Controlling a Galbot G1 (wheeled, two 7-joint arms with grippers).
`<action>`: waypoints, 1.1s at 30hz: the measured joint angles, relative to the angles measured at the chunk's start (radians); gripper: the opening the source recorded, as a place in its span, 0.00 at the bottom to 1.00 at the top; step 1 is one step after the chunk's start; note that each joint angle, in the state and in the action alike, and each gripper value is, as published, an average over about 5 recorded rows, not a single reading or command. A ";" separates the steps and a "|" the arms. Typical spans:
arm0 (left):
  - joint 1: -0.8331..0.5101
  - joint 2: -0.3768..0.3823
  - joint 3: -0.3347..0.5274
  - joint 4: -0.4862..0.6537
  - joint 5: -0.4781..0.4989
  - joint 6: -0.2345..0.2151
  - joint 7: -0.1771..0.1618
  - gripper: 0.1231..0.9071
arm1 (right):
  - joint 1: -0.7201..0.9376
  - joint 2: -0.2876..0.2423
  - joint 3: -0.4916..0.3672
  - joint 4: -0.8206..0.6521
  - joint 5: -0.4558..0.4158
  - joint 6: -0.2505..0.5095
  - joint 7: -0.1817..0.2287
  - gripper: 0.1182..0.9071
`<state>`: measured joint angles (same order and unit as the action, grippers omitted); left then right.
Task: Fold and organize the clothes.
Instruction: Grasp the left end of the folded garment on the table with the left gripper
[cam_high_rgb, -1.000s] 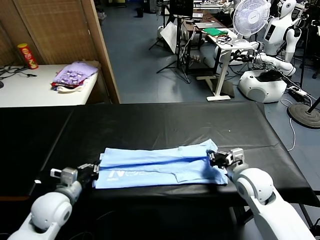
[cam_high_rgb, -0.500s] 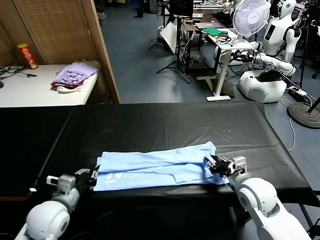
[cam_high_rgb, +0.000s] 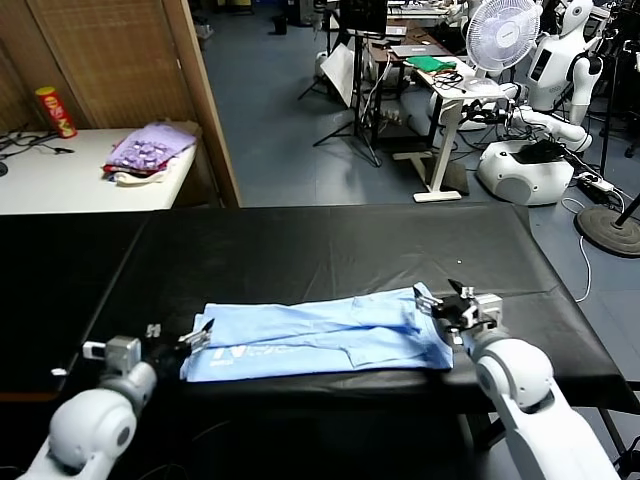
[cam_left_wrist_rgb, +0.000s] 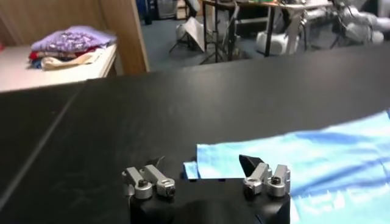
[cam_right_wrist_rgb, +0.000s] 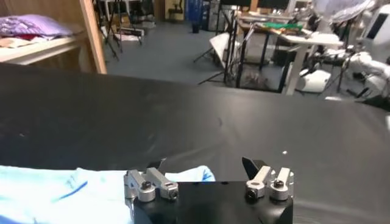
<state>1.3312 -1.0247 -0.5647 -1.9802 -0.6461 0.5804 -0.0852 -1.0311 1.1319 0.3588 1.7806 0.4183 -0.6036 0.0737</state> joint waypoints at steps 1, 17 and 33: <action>-0.012 -0.003 0.006 0.015 -0.006 -0.003 0.003 0.86 | 0.008 0.005 -0.005 -0.015 -0.003 0.002 -0.001 0.86; -0.074 -0.034 0.039 0.154 0.009 -0.096 0.040 0.39 | 0.037 0.077 -0.032 -0.129 -0.063 0.082 0.001 0.30; -0.080 -0.095 0.048 0.188 0.284 -0.205 0.021 0.00 | -0.015 0.142 -0.029 -0.118 -0.148 0.158 0.125 0.02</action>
<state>1.2515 -1.1198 -0.5169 -1.7926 -0.3622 0.3755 -0.0641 -1.0457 1.2734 0.3293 1.6622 0.2701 -0.4455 0.1987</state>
